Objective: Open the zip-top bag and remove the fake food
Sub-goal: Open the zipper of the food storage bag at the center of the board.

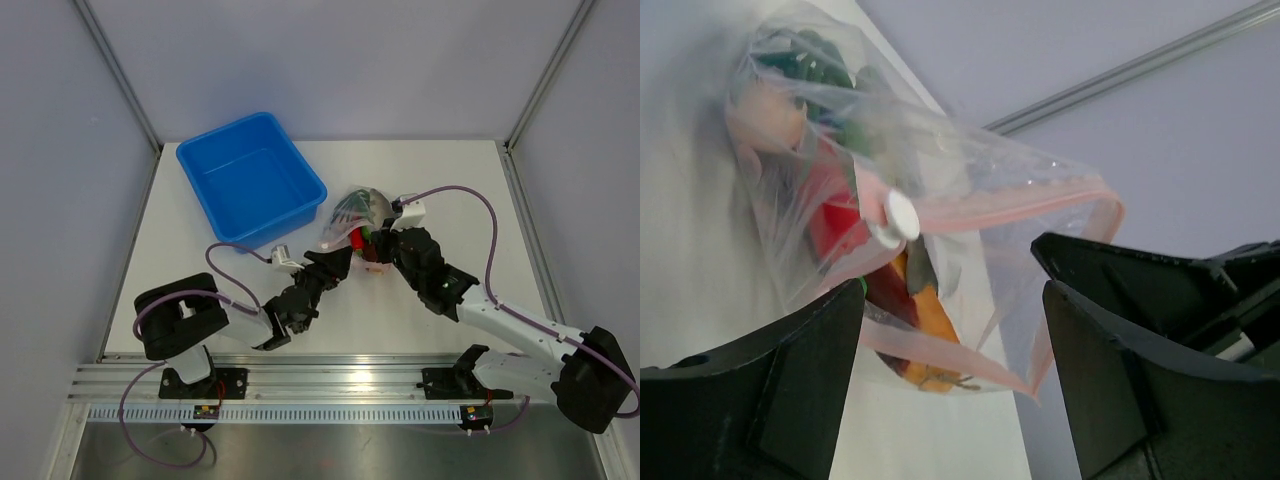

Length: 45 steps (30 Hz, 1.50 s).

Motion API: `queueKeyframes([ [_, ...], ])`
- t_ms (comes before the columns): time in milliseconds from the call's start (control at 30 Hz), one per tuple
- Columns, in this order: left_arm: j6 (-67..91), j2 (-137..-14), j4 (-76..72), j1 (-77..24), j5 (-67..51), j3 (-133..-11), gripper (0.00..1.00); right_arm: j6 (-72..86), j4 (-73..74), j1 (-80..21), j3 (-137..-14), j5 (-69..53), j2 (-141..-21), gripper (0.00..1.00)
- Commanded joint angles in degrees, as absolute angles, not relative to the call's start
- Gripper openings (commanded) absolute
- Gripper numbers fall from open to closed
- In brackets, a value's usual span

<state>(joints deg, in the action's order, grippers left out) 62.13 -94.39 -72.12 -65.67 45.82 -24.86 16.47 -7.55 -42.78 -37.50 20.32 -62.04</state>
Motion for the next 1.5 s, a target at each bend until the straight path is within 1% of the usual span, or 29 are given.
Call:
queueKeyframes([
  [0, 59.1, -92.9, -72.3, -64.6, 49.6, -27.4, 0.75, 15.2, -8.9, -42.5, -40.0, 20.1, -59.7, 0.06],
  [133, 57.4, -92.9, -68.5, -64.2, 49.9, -29.2, 0.70, 15.1, -8.5, -42.5, -40.2, 20.0, -59.8, 0.06],
  [300, 56.0, -93.8, -66.6, -64.2, 50.6, -30.6, 0.69, 15.0, -8.6, -42.5, -40.0, 20.0, -59.4, 0.06],
  [433, 52.7, -94.7, -65.7, -64.2, 51.3, -32.4, 0.60, 15.0, -8.5, -42.5, -40.1, 19.7, -59.3, 0.06],
  [500, 52.1, -94.9, -63.0, -64.2, 51.9, -33.4, 0.57, 15.0, -8.6, -42.5, -40.0, 19.7, -59.1, 0.06],
  [800, 55.3, -94.8, -46.9, -64.2, 53.2, -37.5, 0.56, 15.2, -8.4, -42.5, -39.7, 19.7, -58.4, 0.06],
  [900, 57.2, -93.8, -39.4, -64.2, 54.0, -38.8, 0.54, 15.2, -8.4, -42.5, -39.7, 19.7, -58.3, 0.06],
  [1033, 58.1, -92.7, -34.5, -64.2, 55.8, -39.5, 0.42, 15.4, -8.5, -42.5, -39.6, 19.6, -58.0, 0.06],
  [1067, 58.2, -92.2, -33.5, -64.2, 56.2, -39.5, 0.35, 15.4, -8.5, -42.5, -39.6, 19.7, -58.0, 0.06],
  [1133, 58.1, -91.7, -32.5, -63.2, 55.5, -39.5, 0.28, 15.4, -8.6, -42.5, -39.6, 19.6, -57.9, 0.06],
  [1167, 58.4, -91.2, -31.6, -62.8, 54.3, -39.5, 0.22, 15.4, -8.6, -42.5, -39.6, 19.7, -57.9, 0.06],
  [1267, 59.8, -90.6, -30.3, -60.8, 52.0, -39.0, 0.17, 15.5, -8.7, -42.5, -39.6, 19.4, -57.9, 0.06],
  [1300, 59.8, -90.3, -30.3, -60.3, 51.3, -38.8, 0.13, 15.5, -8.8, -42.5, -39.5, 19.4, -57.9, 0.06],
  [1367, 59.5, -89.9, -31.0, -59.2, 50.4, -38.1, 0.10, 15.5, -8.9, -42.5, -39.5, 19.3, -58.2, 0.06],
  [1400, 59.0, -89.5, -31.4, -59.2, 50.3, -38.1, 0.06, 15.5, -8.9, -42.5, -39.5, 19.4, -58.4, 0.06],
  [1467, 57.8, -88.9, -31.6, -59.1, 49.8, -37.9, 0.01, 15.4, -9.0, -42.5, -39.6, 19.6, -58.9, 0.06],
])
